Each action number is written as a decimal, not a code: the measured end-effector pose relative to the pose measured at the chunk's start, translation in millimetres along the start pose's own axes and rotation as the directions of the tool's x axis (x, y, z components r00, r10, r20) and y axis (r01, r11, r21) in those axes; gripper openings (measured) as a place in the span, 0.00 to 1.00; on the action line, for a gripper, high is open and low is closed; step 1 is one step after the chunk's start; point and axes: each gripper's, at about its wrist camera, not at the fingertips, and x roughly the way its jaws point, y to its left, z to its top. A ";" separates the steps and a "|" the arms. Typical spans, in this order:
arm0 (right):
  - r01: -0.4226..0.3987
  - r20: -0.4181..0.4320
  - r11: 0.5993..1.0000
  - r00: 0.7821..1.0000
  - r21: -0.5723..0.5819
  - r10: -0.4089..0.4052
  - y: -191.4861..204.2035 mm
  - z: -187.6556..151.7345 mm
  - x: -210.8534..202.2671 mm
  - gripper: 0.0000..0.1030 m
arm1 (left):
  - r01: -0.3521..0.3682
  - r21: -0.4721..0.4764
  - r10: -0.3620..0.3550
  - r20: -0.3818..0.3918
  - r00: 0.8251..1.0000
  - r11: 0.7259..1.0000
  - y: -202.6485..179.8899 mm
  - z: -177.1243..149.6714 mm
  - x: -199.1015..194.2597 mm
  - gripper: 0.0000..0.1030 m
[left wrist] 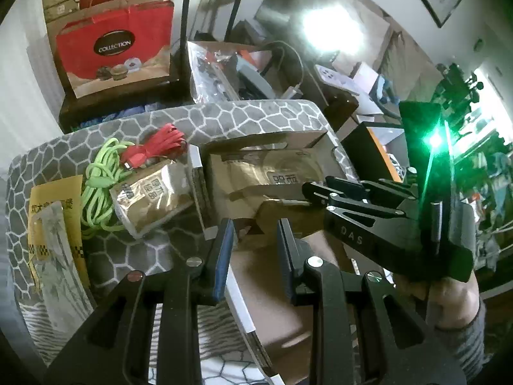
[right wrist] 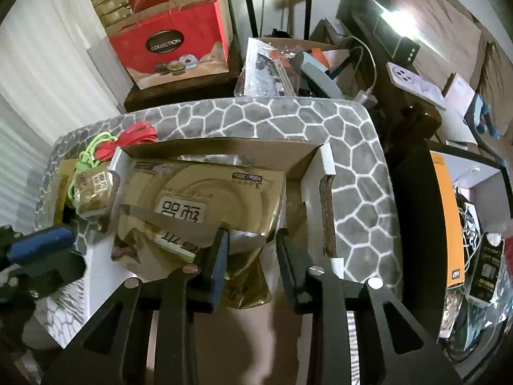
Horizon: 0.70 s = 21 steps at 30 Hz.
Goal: Organize objects
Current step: 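Reach the left gripper to the small gold packet and grasp it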
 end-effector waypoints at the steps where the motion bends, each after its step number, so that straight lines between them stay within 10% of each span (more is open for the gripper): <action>1: 0.004 0.001 1.000 1.000 -0.002 -0.004 -0.3 0.0 0.9 0.27 | -0.001 0.000 0.001 0.002 1.000 1.000 0.6 -0.2 -0.3 0.25; 11: 0.029 0.037 1.000 0.999 -0.008 -0.029 -8.3 4.1 3.4 0.11 | -0.059 0.007 0.059 0.038 0.998 0.998 10.8 -3.4 -6.1 0.38; 17: -0.005 0.083 0.998 0.996 -0.060 0.010 -4.8 -7.4 -23.7 0.45 | -0.107 0.015 0.105 0.090 0.990 0.994 21.2 -12.4 -23.0 0.66; 21: -0.001 0.112 0.997 0.994 -0.071 0.009 -6.3 -24.3 -44.7 0.46 | -0.169 0.021 0.165 0.121 0.979 0.985 33.8 -23.0 -36.3 0.72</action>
